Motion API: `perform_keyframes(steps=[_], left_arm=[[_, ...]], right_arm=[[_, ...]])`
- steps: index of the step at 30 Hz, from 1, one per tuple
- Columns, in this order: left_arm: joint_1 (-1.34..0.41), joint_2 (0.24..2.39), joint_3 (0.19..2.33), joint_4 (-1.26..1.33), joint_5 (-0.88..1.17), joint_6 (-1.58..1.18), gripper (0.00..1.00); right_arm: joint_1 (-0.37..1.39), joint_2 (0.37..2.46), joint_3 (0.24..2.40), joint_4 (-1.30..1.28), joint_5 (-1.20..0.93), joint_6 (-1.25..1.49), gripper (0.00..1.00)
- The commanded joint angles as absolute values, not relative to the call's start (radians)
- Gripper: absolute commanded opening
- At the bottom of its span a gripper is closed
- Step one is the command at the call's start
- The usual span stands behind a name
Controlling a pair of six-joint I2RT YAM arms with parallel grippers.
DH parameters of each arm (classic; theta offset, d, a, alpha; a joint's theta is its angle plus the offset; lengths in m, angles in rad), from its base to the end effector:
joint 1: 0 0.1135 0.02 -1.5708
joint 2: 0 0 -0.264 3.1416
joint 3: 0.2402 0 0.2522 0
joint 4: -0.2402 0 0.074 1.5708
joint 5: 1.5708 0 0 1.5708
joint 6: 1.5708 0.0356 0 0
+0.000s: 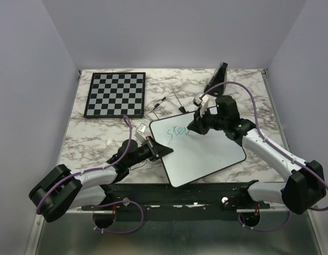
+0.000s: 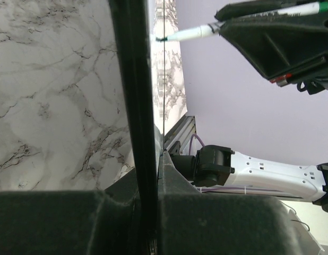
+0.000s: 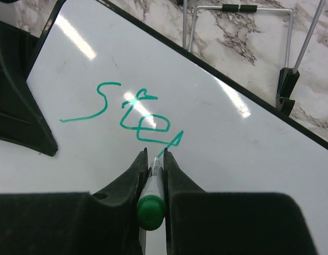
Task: Write a sentence on the whiteboard
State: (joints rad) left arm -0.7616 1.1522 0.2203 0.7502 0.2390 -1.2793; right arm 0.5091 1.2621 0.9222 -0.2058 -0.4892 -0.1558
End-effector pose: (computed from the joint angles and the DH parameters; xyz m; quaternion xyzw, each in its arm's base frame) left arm 0.1489 -0.1536 0.1742 -0.1215 0.7570 -0.5895 0.2543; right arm 0.2371 0.1515 0.2852 -0.3882 0.7605 0.2914 0.4313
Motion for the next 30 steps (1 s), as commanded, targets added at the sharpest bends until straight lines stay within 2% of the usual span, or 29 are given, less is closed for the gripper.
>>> perform_keyframes(steps=[1,7,20,30], left_arm=[[-0.77,1.154,0.222,0.77,0.221,-1.175,0.0],[-0.772,1.166,0.224,0.781,0.224,-1.178,0.0],[-0.772,1.151,0.218,0.773,0.222,-1.178,0.0],[-0.772,1.144,0.213,0.772,0.221,-1.177,0.0]], right_arm=[[0.508,1.223,0.878,-0.301,-0.561,-0.189,0.01],[0.508,1.239,0.873,-0.308,-0.568,-0.193,0.01],[0.459,1.328,1.028,-0.209,-0.466,-0.143,0.01],[0.431,1.353,1.011,-0.189,-0.451,-0.14,0.01]])
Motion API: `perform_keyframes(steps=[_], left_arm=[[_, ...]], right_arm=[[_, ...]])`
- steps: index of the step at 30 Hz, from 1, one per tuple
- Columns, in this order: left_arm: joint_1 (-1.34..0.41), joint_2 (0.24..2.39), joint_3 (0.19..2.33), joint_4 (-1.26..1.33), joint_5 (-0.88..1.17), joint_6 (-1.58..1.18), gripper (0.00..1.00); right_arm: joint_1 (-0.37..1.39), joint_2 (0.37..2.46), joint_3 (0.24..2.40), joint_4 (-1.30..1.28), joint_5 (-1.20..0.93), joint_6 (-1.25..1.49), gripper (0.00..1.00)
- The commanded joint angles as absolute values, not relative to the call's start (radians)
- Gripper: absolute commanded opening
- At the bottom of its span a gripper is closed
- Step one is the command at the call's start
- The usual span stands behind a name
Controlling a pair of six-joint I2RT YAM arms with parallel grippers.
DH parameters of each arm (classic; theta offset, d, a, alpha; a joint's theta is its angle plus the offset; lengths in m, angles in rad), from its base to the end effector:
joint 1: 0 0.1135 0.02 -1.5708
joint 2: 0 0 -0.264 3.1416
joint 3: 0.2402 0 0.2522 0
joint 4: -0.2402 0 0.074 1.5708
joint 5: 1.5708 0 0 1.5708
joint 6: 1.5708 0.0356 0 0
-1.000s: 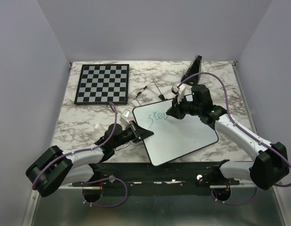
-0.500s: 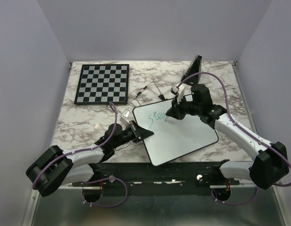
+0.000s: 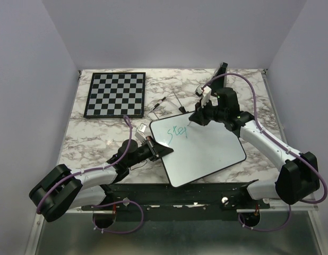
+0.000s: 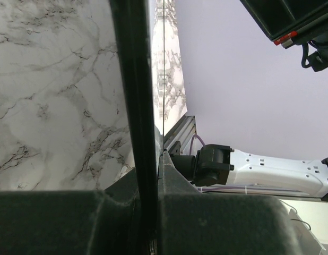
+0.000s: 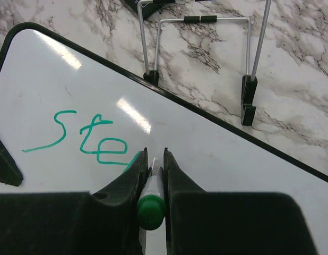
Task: Write a sentence on the whiteboard
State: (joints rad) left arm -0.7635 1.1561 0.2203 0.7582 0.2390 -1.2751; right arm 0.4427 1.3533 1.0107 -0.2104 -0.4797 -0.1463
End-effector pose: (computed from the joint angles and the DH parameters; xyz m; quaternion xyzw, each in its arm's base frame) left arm 0.1489 -0.1541 0.1743 -0.1187 0.7561 -0.5905 0.2559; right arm 0.2674 0.1450 0.2900 -0.3570 0.7782 0.2751 0.4375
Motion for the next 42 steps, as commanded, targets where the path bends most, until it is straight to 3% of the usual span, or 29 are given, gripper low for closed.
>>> perform_keyframes(steps=[1,14,29,42], left_arm=[[-0.772,1.144,0.213,0.773,0.221,-1.177,0.0],[-0.772,1.154,0.219,0.775,0.224,-1.177,0.0],[-0.772,1.157,0.224,0.773,0.226,-1.175,0.0],[-0.773,1.146,0.221,0.765,0.222,-1.173,0.0]], right_arm=[[0.431,1.35,1.009,-0.189,-0.451,-0.141,0.01],[0.428,1.348,0.997,-0.173,-0.633,-0.138,0.01],[0.428,1.373,1.0,-0.163,-0.424,-0.081,0.01],[0.428,1.351,0.991,-0.255,-0.52,-0.17,0.0]])
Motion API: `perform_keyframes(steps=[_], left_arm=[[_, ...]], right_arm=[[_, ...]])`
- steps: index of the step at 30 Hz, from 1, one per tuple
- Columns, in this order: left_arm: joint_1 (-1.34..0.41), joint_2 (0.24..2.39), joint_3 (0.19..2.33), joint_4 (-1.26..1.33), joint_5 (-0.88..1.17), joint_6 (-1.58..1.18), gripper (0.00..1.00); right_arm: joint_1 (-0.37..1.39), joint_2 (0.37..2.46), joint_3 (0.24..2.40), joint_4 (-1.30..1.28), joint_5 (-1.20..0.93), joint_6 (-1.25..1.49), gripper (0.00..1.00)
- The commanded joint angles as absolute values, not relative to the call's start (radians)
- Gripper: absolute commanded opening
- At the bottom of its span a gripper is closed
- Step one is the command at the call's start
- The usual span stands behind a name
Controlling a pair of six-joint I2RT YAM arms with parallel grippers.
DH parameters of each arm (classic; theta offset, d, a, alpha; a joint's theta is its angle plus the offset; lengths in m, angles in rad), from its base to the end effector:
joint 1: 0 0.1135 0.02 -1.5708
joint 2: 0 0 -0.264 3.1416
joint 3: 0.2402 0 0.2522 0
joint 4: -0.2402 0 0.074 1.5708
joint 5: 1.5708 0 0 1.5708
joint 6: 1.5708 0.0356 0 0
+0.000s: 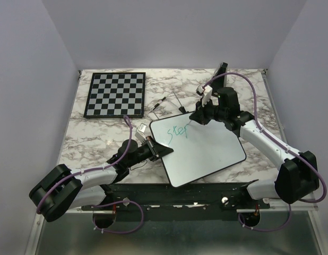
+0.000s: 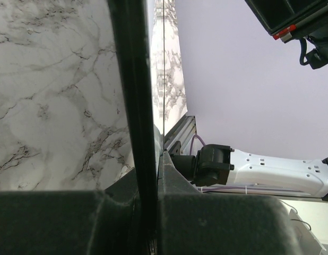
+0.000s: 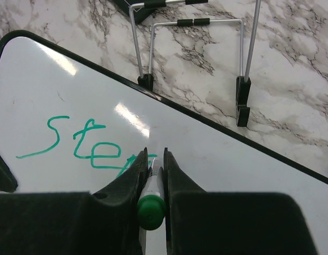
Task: Write a sentence on the whiteboard
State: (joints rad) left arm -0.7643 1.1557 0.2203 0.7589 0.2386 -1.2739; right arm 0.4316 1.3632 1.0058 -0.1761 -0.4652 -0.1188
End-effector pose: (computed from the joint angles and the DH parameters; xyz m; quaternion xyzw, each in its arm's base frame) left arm 0.1487 -0.1542 0.1745 -0.1179 0.7559 -0.5907 0.2564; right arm 0.2723 0.1430 0.2885 -0.3396 0.7823 0.2729 0.4453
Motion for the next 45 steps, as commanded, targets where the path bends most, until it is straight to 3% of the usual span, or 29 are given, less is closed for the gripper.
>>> perform_keyframes(steps=[1,27,45], left_arm=[[-0.773,1.146,0.221,0.765,0.222,-1.173,0.0],[-0.773,1.141,0.206,0.775,0.218,-1.173,0.0],[-0.773,1.118,0.206,0.75,0.207,-1.158,0.0]], right_arm=[[0.428,1.351,0.992,-0.265,-0.532,-0.175,0.0],[0.404,1.304,1.066,-0.273,-0.684,-0.127,0.01],[0.258,1.108,0.874,-0.121,-0.644,-0.028,0.0]])
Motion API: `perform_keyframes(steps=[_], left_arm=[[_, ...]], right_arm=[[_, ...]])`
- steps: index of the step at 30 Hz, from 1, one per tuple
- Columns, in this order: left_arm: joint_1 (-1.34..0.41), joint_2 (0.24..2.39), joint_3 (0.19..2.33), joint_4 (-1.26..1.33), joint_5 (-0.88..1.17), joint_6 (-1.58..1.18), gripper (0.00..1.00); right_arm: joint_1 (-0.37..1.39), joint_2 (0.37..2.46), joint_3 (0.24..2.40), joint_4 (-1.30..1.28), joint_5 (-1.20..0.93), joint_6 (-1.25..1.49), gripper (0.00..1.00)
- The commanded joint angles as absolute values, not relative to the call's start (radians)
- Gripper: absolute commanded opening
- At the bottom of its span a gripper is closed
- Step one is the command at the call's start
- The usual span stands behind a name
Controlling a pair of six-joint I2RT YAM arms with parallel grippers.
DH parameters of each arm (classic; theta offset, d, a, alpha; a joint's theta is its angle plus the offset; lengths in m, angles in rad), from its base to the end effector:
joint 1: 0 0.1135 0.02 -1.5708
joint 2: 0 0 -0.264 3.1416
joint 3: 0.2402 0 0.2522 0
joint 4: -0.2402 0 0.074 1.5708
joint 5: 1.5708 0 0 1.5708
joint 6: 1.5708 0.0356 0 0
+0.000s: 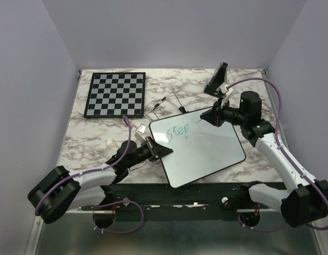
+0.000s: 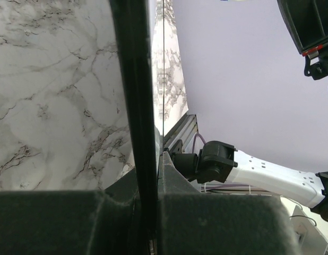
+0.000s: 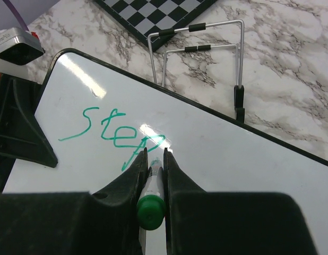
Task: Write a sentence on the whiteboard
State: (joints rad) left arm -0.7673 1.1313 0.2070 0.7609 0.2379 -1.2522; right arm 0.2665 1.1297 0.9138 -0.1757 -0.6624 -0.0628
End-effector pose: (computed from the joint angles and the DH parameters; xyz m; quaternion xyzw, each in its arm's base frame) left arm 0.1455 -0.1520 0.1754 -0.1072 0.7534 -0.5921 0.2652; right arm 0.2390 0.0879 0.3194 -0.3072 0.7457 0.3223 0.4956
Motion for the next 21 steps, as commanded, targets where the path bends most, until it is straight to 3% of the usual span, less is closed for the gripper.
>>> perform_keyframes(steps=[1,21], left_arm=[[-0.773,1.12,0.206,0.752,0.21,-1.16,0.0],[-0.773,1.121,0.193,0.776,0.207,-1.17,0.0]], right_arm=[[0.255,1.106,0.874,-0.118,-0.644,-0.028,0.01],[0.239,1.108,0.847,-0.127,-0.818,-0.135,0.01]])
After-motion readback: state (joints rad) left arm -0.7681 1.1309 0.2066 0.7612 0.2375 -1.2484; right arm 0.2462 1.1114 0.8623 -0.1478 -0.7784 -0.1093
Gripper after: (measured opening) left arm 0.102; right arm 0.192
